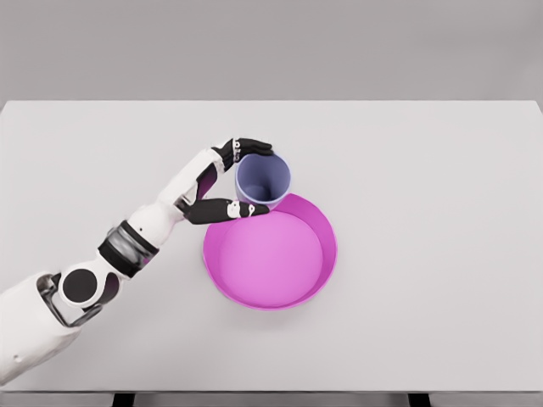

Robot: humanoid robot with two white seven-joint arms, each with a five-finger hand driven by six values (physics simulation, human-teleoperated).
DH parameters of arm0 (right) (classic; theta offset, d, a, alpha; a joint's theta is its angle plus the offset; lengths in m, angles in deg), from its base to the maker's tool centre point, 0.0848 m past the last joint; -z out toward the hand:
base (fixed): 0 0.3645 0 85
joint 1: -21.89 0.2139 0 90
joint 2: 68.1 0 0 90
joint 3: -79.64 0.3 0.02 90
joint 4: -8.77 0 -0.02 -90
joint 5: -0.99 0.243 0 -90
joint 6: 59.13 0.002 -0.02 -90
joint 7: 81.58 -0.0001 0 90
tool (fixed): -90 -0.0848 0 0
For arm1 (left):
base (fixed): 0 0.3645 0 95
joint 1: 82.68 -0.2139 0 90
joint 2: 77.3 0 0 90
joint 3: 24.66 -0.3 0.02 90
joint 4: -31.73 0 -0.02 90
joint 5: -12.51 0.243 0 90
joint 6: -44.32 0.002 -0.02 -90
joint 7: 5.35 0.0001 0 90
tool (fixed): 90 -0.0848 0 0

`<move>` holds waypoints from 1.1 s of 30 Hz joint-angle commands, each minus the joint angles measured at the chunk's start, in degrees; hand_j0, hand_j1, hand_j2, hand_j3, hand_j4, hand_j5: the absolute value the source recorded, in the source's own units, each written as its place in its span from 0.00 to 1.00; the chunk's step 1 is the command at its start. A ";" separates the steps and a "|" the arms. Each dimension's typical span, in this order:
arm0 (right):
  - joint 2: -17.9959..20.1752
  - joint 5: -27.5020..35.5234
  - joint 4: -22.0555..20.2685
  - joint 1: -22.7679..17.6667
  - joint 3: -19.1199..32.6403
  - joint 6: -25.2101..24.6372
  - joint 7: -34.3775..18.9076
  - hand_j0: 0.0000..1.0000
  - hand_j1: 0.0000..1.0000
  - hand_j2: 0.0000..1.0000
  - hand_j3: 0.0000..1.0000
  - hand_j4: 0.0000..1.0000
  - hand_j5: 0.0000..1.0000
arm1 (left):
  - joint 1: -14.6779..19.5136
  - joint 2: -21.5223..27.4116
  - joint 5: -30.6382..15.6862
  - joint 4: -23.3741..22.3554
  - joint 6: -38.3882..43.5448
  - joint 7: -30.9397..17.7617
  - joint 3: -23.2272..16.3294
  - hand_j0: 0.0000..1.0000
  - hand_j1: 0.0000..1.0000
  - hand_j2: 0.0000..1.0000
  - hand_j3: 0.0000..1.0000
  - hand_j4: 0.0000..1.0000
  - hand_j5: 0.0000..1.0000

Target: Flip the cup with left arm and place it on the plate

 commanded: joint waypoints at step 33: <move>0.00 0.01 -0.01 0.09 0.01 0.07 -0.01 1.00 1.00 1.00 1.00 1.00 1.00 | -7.30 -2.23 0.01 -0.03 -3.11 0.11 0.07 0.73 0.73 0.73 0.73 0.73 0.73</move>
